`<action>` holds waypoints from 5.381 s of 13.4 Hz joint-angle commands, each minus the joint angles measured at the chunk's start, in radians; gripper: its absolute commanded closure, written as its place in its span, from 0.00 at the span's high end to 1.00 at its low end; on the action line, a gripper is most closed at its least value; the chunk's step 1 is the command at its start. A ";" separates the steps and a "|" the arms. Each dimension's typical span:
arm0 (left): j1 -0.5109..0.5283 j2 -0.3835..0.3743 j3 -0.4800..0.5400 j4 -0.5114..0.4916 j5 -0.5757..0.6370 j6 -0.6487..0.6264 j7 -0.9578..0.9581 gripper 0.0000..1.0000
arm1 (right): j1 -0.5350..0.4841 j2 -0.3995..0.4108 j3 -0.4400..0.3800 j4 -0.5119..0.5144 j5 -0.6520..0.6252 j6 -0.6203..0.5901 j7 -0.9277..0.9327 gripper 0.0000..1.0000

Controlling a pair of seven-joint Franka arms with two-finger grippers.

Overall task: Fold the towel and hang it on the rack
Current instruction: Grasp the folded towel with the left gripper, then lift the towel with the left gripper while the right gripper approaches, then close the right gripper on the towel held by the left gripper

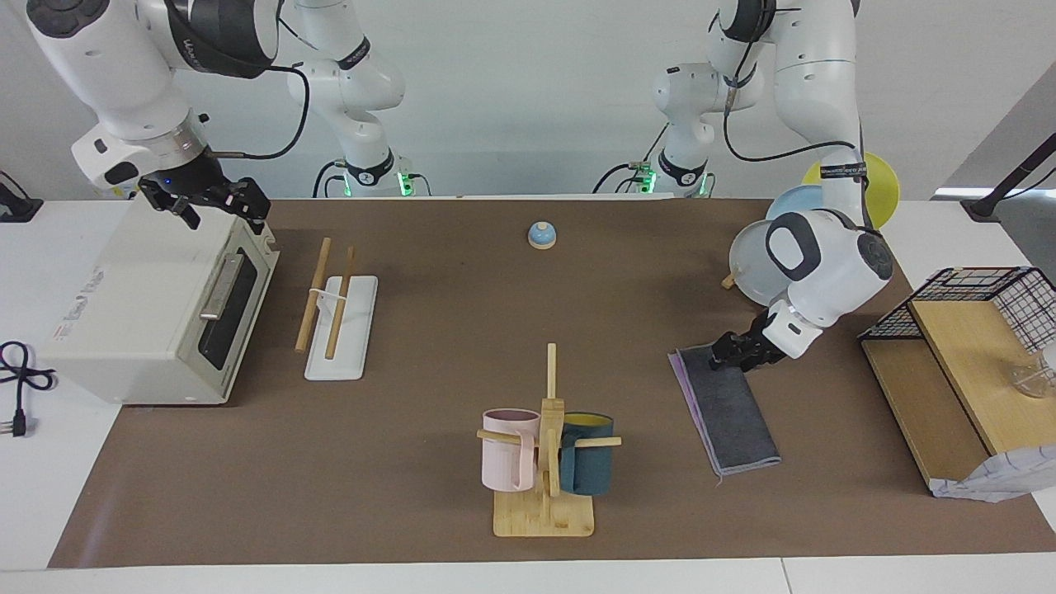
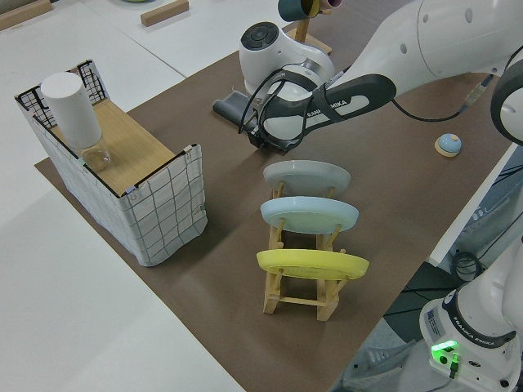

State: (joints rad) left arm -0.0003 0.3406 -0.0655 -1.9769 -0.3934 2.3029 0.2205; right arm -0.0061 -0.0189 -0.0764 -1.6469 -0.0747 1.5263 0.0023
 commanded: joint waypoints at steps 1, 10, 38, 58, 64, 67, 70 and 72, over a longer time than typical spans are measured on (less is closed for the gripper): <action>-0.012 0.023 0.007 0.001 -0.022 0.035 0.019 0.74 | -0.015 -0.001 0.013 0.004 -0.011 -0.017 -0.013 1.00; -0.015 0.034 0.007 0.015 -0.018 0.066 0.023 0.67 | -0.015 -0.001 0.013 0.004 -0.011 -0.017 -0.013 1.00; -0.181 -0.179 -0.051 0.311 0.127 -0.424 -1.451 0.00 | 0.028 -0.061 0.046 -0.149 0.487 0.014 0.301 1.00; -0.320 -0.264 -0.223 0.300 0.054 -0.134 -2.587 0.00 | 0.107 -0.161 0.044 -0.384 0.831 0.311 0.766 1.00; -0.365 -0.279 -0.224 0.268 0.097 -0.074 -2.669 0.00 | 0.247 -0.116 0.046 -0.367 0.848 0.469 0.780 1.00; -0.365 -0.279 -0.224 0.263 0.097 -0.066 -2.681 0.00 | 0.291 -0.066 0.046 -0.327 0.862 0.518 0.774 1.00; -0.365 -0.281 -0.224 0.254 0.097 -0.056 -2.692 0.00 | 0.302 0.005 0.046 -0.278 0.932 0.587 0.775 1.00; -0.365 -0.287 -0.224 0.242 0.097 -0.046 -2.693 0.00 | 0.304 0.051 0.046 -0.220 0.955 0.583 0.781 1.00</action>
State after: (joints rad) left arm -0.3553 0.0924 -0.3000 -1.6846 -0.3122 2.2276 -2.4460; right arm 0.2957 -0.0261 -0.0279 -1.9423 0.8478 2.1116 0.7873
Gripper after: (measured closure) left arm 0.930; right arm 0.000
